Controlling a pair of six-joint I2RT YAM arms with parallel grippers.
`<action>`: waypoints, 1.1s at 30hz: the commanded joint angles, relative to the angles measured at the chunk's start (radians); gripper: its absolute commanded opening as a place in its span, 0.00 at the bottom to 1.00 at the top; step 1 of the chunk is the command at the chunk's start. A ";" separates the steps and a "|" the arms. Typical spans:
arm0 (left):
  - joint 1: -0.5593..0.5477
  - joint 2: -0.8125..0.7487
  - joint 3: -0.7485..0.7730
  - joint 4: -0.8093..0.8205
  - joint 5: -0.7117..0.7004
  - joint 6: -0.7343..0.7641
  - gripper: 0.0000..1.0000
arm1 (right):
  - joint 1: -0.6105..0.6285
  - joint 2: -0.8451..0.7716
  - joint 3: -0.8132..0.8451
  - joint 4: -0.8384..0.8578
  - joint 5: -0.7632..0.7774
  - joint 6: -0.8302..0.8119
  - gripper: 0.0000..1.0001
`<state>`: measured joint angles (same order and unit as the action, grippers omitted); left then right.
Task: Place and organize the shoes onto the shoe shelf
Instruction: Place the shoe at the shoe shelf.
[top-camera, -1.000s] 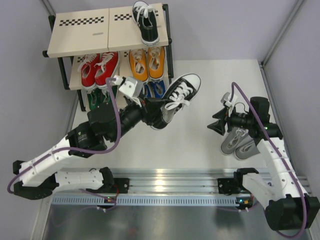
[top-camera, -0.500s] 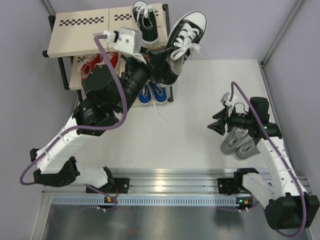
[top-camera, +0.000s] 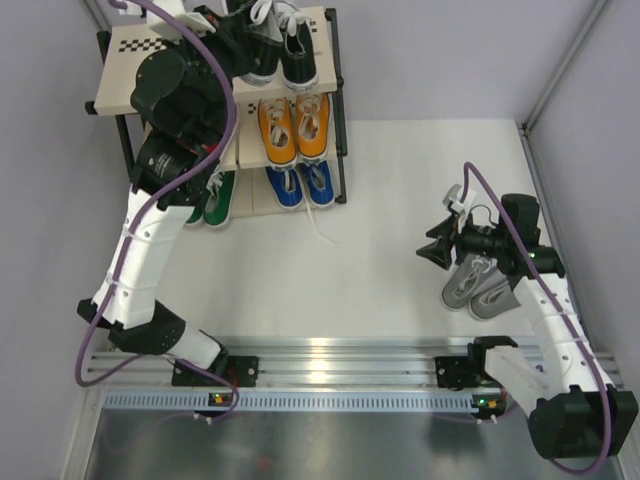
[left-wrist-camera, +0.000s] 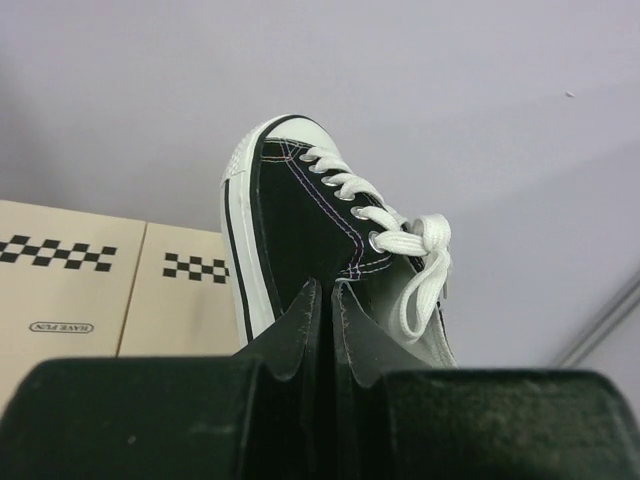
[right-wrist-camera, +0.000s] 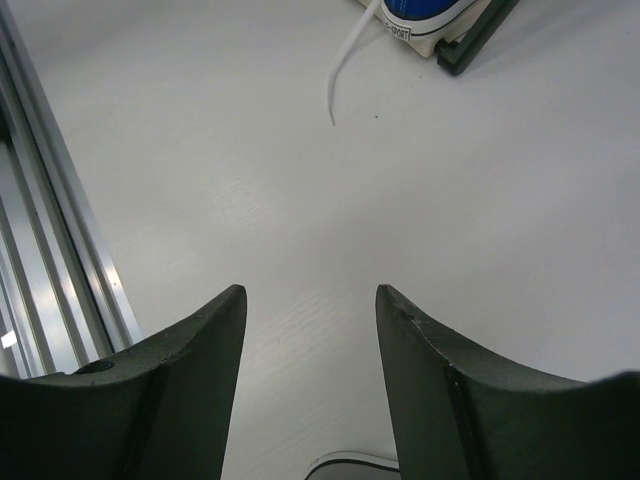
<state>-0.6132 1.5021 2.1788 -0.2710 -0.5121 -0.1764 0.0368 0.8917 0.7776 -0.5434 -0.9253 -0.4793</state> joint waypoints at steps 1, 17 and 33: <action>0.056 -0.002 0.062 0.181 -0.009 -0.052 0.00 | -0.014 -0.004 0.008 0.008 -0.023 -0.027 0.54; 0.388 0.124 -0.045 0.118 0.260 -0.390 0.00 | -0.025 -0.007 0.014 -0.015 -0.027 -0.048 0.52; 0.402 0.116 -0.175 0.124 0.491 -0.509 0.00 | -0.028 -0.004 0.012 -0.015 -0.029 -0.051 0.51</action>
<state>-0.2016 1.6527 2.0171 -0.2413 -0.1375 -0.6258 0.0277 0.8917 0.7776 -0.5697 -0.9264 -0.5056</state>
